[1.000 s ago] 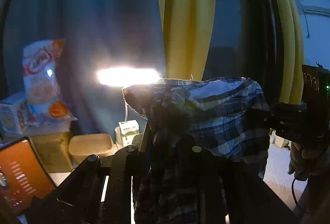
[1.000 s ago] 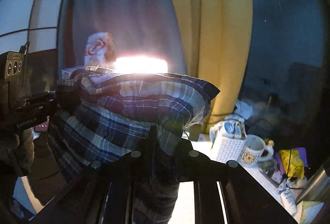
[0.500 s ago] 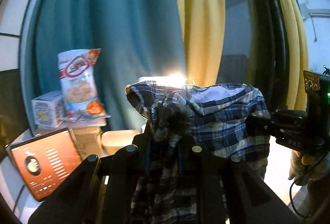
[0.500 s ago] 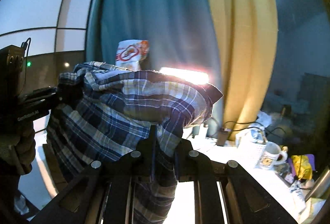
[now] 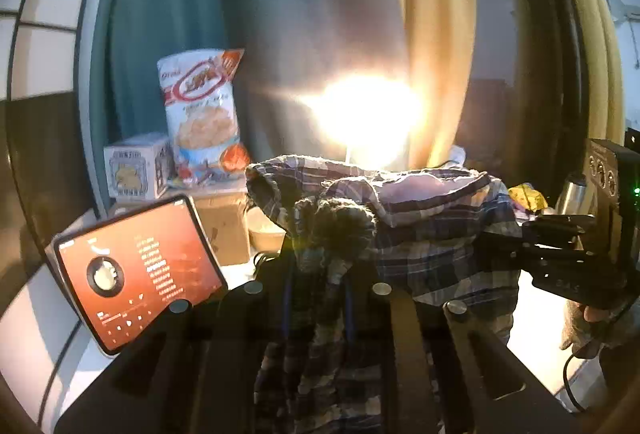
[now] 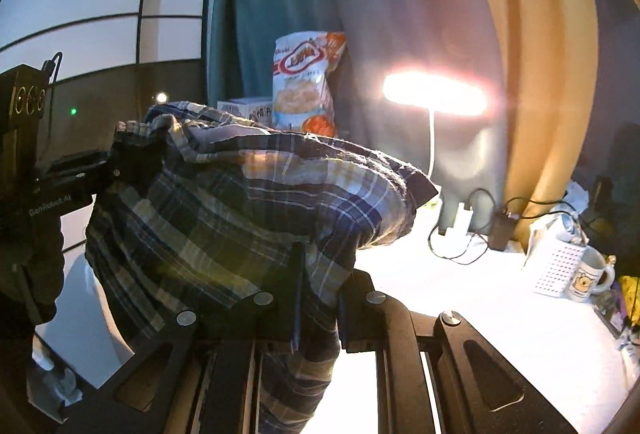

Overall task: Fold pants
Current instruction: 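Lift the folded pants with both grippers and carry them over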

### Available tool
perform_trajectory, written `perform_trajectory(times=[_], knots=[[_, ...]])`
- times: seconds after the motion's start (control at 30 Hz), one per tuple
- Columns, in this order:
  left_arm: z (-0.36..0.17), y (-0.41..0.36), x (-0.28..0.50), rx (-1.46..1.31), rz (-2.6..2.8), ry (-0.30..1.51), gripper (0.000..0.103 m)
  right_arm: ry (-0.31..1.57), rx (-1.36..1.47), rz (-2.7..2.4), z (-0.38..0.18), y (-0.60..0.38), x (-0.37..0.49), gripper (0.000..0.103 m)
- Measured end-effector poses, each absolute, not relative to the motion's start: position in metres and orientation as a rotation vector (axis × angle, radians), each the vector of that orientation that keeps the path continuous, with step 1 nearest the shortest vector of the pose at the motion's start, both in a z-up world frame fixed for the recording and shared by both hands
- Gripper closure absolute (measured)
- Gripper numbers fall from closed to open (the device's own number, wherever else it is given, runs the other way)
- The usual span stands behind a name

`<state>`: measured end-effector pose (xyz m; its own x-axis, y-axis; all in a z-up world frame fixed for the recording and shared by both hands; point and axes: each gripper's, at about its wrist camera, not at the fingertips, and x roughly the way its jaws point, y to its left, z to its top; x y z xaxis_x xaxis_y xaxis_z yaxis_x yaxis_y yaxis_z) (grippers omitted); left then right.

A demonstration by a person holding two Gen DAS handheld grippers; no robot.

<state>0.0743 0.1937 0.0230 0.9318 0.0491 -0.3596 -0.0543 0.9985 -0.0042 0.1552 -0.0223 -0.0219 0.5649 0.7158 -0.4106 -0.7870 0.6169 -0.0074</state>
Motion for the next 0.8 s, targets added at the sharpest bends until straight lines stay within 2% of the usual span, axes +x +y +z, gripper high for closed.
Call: perform_trajectory(times=[0.8], knots=[[-0.083,0.252,0.176,-0.108,0.084,0.676,0.084,0.641,-0.194,0.874,-0.115,0.037,0.264,0.090]])
